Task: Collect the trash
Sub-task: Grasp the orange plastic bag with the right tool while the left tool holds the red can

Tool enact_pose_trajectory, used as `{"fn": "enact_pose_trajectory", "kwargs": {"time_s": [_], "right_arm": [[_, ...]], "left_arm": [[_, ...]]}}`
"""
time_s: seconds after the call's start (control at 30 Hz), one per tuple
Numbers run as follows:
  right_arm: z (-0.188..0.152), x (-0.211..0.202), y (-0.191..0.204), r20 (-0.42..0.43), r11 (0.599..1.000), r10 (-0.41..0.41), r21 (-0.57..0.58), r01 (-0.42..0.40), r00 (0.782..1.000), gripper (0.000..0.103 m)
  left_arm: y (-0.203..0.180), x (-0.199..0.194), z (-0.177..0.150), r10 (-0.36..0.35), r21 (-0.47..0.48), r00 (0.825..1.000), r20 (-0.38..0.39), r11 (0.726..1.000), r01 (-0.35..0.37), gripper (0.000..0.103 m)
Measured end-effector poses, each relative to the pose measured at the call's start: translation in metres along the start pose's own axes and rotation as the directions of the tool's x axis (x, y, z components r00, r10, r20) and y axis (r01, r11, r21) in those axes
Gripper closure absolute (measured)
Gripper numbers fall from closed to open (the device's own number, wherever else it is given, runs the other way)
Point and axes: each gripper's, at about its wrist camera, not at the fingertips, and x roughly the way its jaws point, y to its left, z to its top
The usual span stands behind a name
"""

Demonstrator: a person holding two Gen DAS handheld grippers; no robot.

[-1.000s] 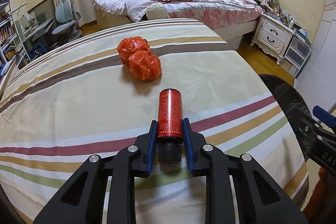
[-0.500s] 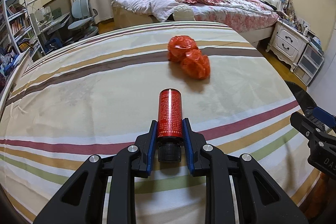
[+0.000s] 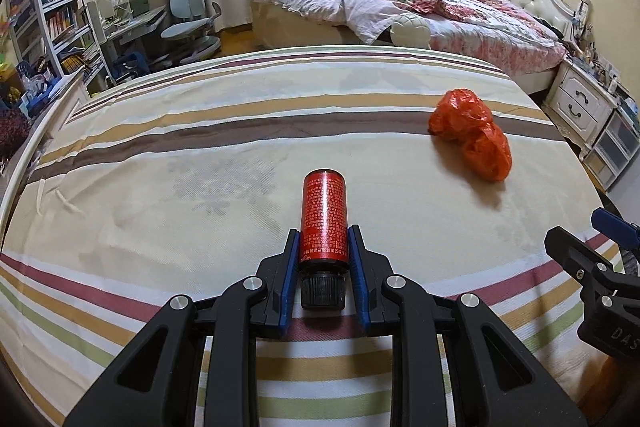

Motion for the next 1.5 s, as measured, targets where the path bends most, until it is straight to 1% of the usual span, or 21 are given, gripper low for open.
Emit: {"fn": "enact_pose_trajectory", "kwargs": {"time_s": [0.3, 0.4, 0.47, 0.53, 0.63, 0.7, 0.8, 0.83, 1.03, 1.2, 1.5], "right_arm": [[0.025, 0.025, 0.028, -0.015, 0.999, 0.014, -0.031, -0.014, 1.0, 0.017], [0.035, 0.033, 0.034, -0.019, 0.999, 0.016, -0.032, -0.016, 1.0, 0.019], [0.04, 0.038, 0.037, -0.025, 0.999, 0.017, -0.034, -0.018, 1.0, 0.027], [0.046, 0.044, 0.04, -0.032, 0.999, 0.021, -0.033, -0.022, 0.999, 0.028], [0.052, 0.049, 0.043, -0.038, 0.999, 0.022, -0.038, -0.024, 0.999, 0.038], [0.054, 0.051, 0.045, -0.039, 0.999, 0.024, -0.038, -0.025, 0.999, 0.041], [0.056, 0.054, 0.046, -0.042, 0.999, 0.031, -0.04, -0.032, 0.999, 0.056], [0.055, 0.055, 0.047, -0.047, 0.999, 0.034, -0.041, -0.036, 0.998, 0.064], [0.051, 0.051, 0.047, -0.041, 0.998, 0.028, -0.05, -0.03, 0.999, 0.067], [0.043, 0.042, 0.041, -0.038, 0.999, 0.024, -0.046, -0.025, 0.999, 0.067], [0.02, 0.016, 0.02, -0.02, 0.999, 0.003, -0.035, -0.004, 1.0, 0.067]], "left_arm": [[0.021, 0.01, 0.013, 0.019, -0.024, 1.0, -0.002, 1.0, -0.019, 0.078], [0.027, 0.014, 0.017, 0.023, -0.025, 1.0, -0.003, 0.999, -0.023, 0.078], [0.029, 0.016, 0.02, 0.023, -0.028, 1.0, -0.004, 0.999, -0.024, 0.078], [0.032, 0.018, 0.022, 0.024, -0.031, 1.0, -0.005, 0.999, -0.024, 0.078], [0.035, 0.021, 0.024, 0.023, -0.034, 1.0, -0.005, 0.999, -0.023, 0.078], [0.036, 0.021, 0.025, 0.021, -0.036, 1.0, -0.005, 0.999, -0.021, 0.078], [0.037, 0.021, 0.026, 0.02, -0.036, 1.0, -0.005, 0.999, -0.02, 0.078], [0.037, 0.021, 0.026, 0.02, -0.036, 1.0, -0.005, 0.999, -0.02, 0.078], [0.036, 0.02, 0.027, 0.015, -0.037, 1.0, -0.003, 0.999, -0.015, 0.078], [0.028, 0.015, 0.026, -0.007, -0.036, 1.0, 0.004, 0.999, 0.007, 0.078], [-0.005, 0.0, 0.014, -0.06, -0.002, 0.998, 0.013, 0.998, 0.06, 0.078]]}}
